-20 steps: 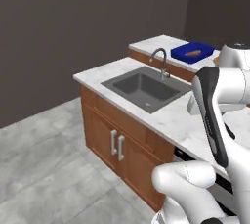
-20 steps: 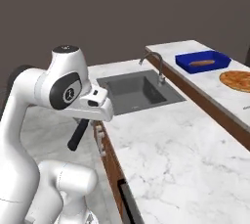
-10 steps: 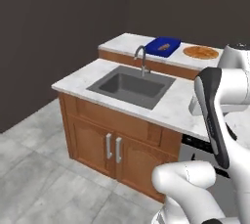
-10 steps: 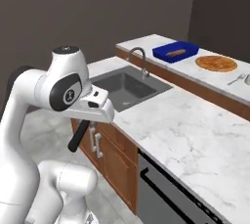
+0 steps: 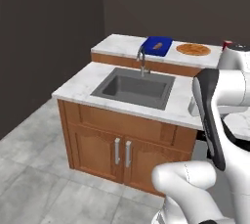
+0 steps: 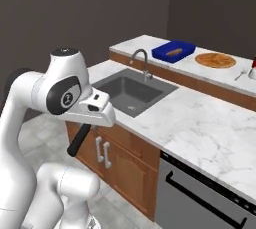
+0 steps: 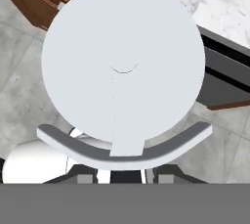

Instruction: Take the pizza cutter from the drawer on the left and place it on the dining counter for cutting.

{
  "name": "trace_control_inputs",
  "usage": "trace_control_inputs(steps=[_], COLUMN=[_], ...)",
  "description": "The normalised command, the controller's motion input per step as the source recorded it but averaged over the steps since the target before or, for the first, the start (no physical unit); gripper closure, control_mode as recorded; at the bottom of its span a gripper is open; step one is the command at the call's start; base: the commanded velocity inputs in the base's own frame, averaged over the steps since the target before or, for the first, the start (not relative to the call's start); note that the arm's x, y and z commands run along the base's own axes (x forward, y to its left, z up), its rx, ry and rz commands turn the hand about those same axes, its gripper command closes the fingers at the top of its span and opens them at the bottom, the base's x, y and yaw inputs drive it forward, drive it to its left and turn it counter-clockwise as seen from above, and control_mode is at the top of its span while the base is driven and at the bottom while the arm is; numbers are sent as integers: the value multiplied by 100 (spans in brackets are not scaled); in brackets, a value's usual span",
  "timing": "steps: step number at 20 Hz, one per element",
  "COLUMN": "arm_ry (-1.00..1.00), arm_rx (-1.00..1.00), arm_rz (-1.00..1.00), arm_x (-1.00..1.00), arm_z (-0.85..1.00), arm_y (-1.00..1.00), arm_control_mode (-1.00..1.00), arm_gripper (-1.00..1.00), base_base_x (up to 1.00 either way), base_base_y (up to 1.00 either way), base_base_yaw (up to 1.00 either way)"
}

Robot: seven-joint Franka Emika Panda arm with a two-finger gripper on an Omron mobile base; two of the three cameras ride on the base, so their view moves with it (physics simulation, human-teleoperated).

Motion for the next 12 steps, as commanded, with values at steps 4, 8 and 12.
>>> trace_control_inputs(steps=[4, 8, 12], arm_ry=[0, 0, 0], arm_rx=[0, 0, 0], arm_rz=[0, 0, 0], arm_x=[0, 0, 0], arm_z=[0, 0, 0], arm_y=[0, 0, 0], arm_control_mode=[100, 100, 100], arm_gripper=[100, 100, 100], base_base_x=[53, 37, 54], base_base_y=[100, 100, 79], base_base_yaw=[-32, -27, -9])
